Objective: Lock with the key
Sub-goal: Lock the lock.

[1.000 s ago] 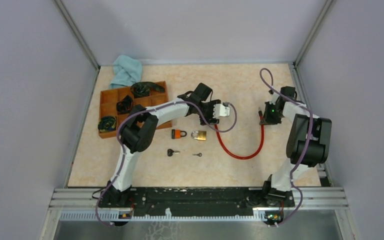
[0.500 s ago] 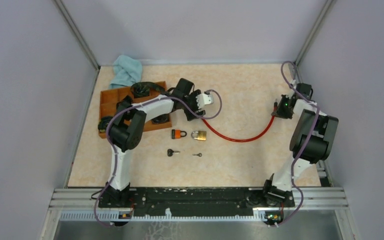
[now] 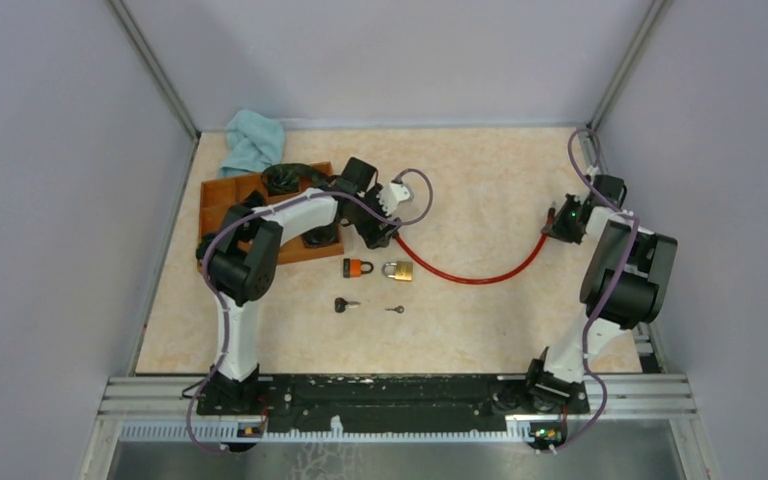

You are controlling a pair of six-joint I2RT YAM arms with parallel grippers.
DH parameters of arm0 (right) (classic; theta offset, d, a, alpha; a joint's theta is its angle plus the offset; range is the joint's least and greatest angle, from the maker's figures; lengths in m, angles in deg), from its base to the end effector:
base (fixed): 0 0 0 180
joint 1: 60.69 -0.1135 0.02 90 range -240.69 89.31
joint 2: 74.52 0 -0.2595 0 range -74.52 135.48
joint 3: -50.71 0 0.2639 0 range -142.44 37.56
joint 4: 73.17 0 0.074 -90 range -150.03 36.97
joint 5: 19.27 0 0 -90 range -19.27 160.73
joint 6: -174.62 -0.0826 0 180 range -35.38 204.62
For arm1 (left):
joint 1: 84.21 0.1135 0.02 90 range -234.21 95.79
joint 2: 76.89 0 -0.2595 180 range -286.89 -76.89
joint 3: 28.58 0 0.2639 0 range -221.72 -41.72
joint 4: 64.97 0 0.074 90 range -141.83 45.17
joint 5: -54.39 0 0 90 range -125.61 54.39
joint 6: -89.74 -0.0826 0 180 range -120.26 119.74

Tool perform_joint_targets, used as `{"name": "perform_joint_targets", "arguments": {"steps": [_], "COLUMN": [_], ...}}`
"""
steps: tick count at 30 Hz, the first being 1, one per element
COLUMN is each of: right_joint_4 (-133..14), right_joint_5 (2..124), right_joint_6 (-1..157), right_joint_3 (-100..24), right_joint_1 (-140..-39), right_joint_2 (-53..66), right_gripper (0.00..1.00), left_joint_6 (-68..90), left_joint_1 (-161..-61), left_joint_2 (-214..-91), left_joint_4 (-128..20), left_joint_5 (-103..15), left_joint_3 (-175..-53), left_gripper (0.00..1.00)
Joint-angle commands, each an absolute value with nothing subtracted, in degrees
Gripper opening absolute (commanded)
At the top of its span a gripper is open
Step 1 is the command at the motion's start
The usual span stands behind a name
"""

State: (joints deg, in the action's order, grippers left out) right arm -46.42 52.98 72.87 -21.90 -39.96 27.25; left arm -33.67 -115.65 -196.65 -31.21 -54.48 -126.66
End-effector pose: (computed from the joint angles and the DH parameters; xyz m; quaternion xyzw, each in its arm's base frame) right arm 0.3727 -0.1141 0.1125 0.2208 0.9196 0.1244 0.3003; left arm 0.3959 -0.2733 0.1160 0.5462 0.7690 -0.1515 0.2957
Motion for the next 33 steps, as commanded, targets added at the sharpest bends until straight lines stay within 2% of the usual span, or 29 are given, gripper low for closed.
{"name": "perform_joint_targets", "arguments": {"steps": [1, 12, 23, 33], "right_joint_4": [-50.78, -52.24, -52.27, -51.38], "right_joint_5": [51.92, 52.35, 51.60, 51.27], "right_joint_6": [71.29, 71.43, 72.73, 74.24], "right_joint_3": [-21.62, -20.71, -19.97, -20.22], "right_joint_1": [-40.34, -40.30, -40.53, -43.27], "right_joint_2": [22.73, 23.01, 22.12, 21.92], "right_gripper": [0.00, 0.00, 0.00, 0.00], "left_joint_6": [-25.62, -10.74, -3.33, -0.37], "left_joint_1": [-115.42, -115.41, -115.50, -115.96], "left_joint_2": [-191.46, -187.73, -194.32, -200.03], "left_joint_4": [-29.33, -30.92, -35.08, -37.51], "left_joint_5": [-54.94, -56.14, -58.05, -56.57], "left_joint_3": [-123.62, -120.20, -123.48, -128.56], "left_gripper": [0.83, 0.81, 0.73, 0.72]}}
